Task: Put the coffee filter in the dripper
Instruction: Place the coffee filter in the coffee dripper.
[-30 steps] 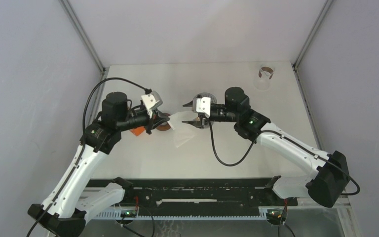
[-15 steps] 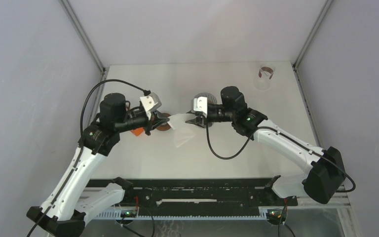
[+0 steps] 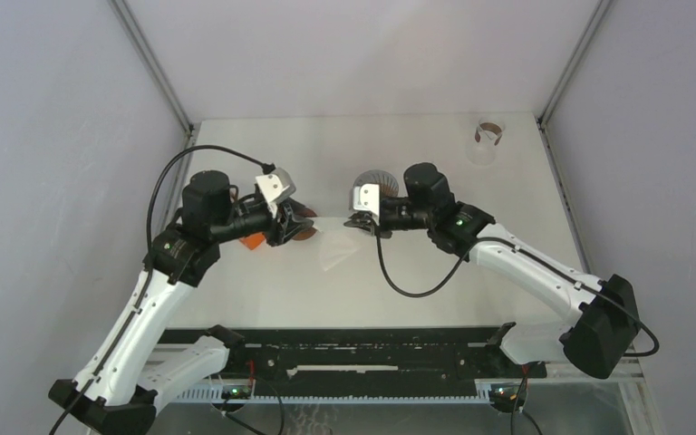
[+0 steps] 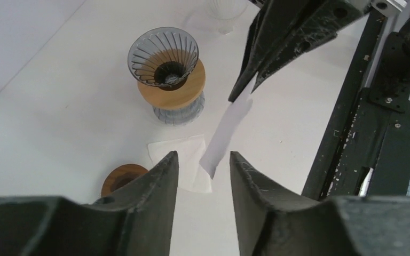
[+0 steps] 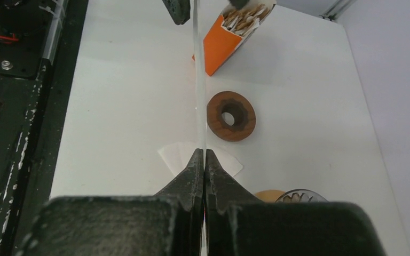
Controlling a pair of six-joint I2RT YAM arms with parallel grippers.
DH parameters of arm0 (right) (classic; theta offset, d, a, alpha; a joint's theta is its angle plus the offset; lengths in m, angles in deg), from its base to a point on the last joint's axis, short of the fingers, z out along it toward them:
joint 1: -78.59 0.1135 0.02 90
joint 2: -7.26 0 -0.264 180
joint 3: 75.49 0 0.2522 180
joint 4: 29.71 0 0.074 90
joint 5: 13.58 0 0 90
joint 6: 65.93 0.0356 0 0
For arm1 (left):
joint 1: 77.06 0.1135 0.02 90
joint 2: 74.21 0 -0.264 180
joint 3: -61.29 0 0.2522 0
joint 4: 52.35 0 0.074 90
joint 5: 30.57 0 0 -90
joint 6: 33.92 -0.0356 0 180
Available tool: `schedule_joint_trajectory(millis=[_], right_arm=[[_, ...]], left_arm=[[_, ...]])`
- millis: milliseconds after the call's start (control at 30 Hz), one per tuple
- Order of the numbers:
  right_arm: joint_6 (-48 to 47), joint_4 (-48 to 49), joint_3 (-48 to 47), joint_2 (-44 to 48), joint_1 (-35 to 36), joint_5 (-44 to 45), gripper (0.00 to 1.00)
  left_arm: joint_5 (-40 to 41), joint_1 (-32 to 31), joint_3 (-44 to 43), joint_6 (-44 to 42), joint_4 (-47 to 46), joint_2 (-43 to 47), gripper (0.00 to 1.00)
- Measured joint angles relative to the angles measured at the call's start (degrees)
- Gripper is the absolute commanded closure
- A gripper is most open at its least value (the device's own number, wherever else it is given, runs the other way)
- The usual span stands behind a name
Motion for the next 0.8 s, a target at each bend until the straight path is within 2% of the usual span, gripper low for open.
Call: schedule_joint_trajectory(millis=[100,200,433,567,800], right_arm=[[-0.3,-0.3,0.0,0.3,2.0,4.8,1.0],[-0.4,-0.8,0.0,0.3,4.4,10.9,1.0],[-0.4,0.9,0.0,-0.2,8.5,25.2,1.0],[-0.5,5.3,1.4,-0.3,10.2,33.0,1.0],[-0.6,9.7,2.6,-1.7,12.0,40.2,1.0]], left_arm=[[2.4,-0.1,0.1,1.7,-1.4,0.3,0.27],[6.4,-0.1,0.6,5.6,-4.0,1.5,0.18],[21.6,-0.1,3.5,21.5,-8.6,6.2,0.11],[30.5,-0.1,8.0,36.3,-10.9,9.9,0.09],[34.8,-0.1,17.9,61.0,-20.2,14.1,0.06]])
